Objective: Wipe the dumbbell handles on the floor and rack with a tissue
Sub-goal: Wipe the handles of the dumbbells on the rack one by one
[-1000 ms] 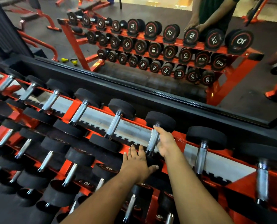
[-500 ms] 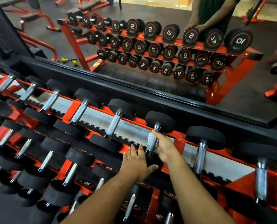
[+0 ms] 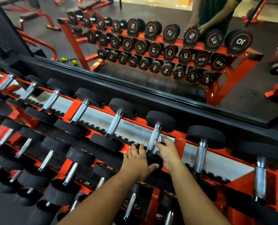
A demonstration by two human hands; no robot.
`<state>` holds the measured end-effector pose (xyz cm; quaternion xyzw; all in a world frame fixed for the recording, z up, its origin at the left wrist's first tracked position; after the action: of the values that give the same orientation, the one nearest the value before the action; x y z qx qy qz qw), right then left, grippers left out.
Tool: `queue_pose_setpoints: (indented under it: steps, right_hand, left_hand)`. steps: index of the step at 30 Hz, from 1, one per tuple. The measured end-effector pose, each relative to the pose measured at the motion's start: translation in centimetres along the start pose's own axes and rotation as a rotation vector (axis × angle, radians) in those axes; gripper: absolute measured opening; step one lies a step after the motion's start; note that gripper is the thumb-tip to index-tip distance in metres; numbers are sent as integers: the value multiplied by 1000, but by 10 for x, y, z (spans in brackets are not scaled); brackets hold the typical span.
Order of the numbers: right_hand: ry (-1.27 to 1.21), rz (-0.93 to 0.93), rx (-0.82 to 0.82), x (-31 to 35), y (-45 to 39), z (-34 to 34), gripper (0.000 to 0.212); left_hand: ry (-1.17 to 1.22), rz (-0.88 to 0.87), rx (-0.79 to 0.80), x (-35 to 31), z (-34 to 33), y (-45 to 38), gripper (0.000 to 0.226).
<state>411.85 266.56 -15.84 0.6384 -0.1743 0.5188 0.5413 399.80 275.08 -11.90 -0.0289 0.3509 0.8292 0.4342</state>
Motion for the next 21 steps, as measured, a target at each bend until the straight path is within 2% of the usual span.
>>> queue_pose_setpoints:
  steps: [7, 11, 13, 15, 17, 19, 21]
  right_hand:
    - [362, 319, -139, 34, 10, 8, 26]
    - [424, 345, -161, 37, 17, 19, 38]
    - [555, 483, -221, 57, 31, 24, 39]
    - [726, 753, -274, 91, 48, 17, 41]
    - [985, 924, -147, 104, 49, -8, 47]
    - [1409, 984, 41, 91, 42, -36, 56]
    - [1741, 1056, 135, 68, 37, -46, 62]
  left_hand:
    - [-2, -1, -13, -1, 1, 1, 110]
    - [7, -1, -15, -1, 1, 2, 111]
    - [7, -2, -15, -1, 2, 2, 110]
    - [16, -7, -12, 0, 1, 1, 110]
    - [19, -6, -10, 0, 0, 1, 110]
    - [21, -2, -14, 1, 0, 0, 110]
    - [22, -3, -16, 1, 0, 0, 111]
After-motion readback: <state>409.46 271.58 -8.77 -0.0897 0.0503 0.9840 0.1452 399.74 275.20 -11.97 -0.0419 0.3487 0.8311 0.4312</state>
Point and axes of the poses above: each hand's wrist, its own y-axis away from the middle knuckle, its own z-axis out of the back of the hand, x = y × z, the point moved 10 cm from there along -y, towards the middle knuckle, and after that the axes turned 9 degrees about y, right-handed, at the moved point
